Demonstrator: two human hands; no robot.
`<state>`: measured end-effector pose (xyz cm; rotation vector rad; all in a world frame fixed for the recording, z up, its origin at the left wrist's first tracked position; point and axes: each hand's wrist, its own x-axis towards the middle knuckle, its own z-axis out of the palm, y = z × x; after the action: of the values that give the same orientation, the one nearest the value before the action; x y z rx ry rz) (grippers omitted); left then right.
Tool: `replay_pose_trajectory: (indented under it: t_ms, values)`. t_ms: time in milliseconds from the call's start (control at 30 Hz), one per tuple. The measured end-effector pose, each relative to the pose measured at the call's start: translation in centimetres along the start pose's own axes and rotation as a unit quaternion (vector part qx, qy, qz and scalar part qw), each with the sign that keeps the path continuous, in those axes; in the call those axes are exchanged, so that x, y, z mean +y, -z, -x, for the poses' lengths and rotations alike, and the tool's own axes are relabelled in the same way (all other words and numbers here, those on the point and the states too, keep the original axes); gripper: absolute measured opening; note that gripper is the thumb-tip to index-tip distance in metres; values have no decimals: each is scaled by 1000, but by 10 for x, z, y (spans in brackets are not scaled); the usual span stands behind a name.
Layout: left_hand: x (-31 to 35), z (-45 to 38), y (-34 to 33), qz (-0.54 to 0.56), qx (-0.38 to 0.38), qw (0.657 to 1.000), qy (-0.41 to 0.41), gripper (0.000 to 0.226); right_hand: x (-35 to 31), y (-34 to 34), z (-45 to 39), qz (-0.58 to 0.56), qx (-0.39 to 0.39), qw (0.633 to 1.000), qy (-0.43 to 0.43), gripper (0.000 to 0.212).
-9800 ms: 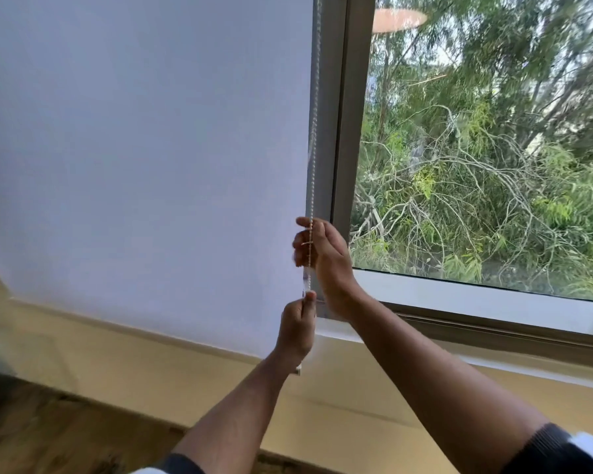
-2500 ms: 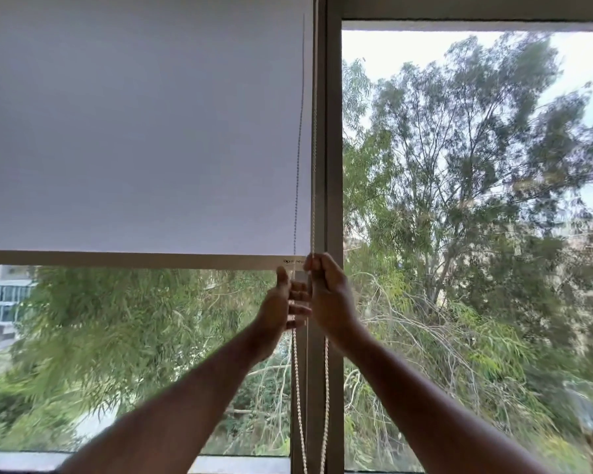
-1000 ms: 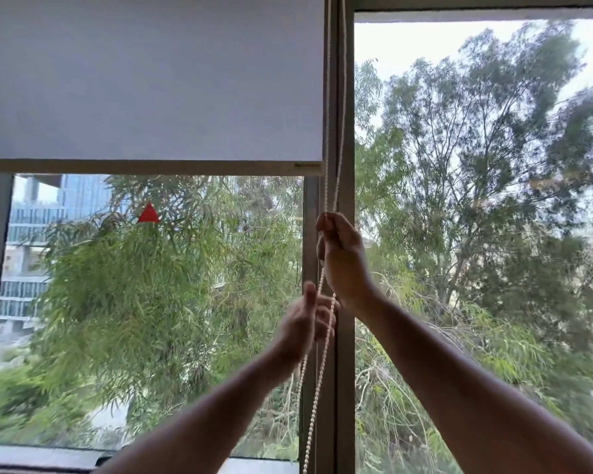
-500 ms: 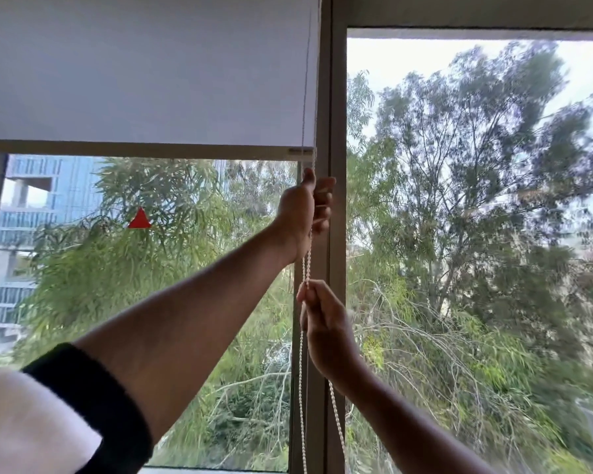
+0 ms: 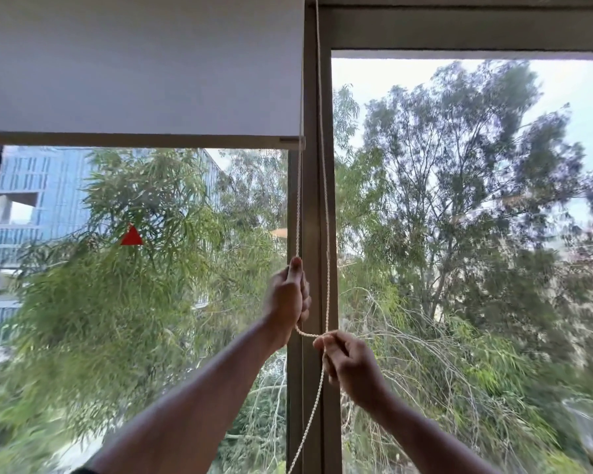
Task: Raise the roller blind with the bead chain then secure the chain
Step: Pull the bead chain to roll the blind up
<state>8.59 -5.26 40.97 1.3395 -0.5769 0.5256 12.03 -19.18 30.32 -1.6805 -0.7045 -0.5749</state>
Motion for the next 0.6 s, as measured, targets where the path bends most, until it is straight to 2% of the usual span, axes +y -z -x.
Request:
replay_pose_trajectory:
  t_ms: [167,433,500,600]
  values:
    - [-20,26,6,-36,2,999,15,52,-53,15,-31,-65,57,996,-6,25]
    - [-18,44,-18,-2,-22,999,29,45,-181,5,-93,-209,24,978,5,29]
    - [-18,48,-23,2,-31,999,24,46,-195,-1,-99,-199,58,978,9,32]
    - [-16,49,-21,18,-62,997,37,49,-200,-12,-92,-197,122,971,59,37]
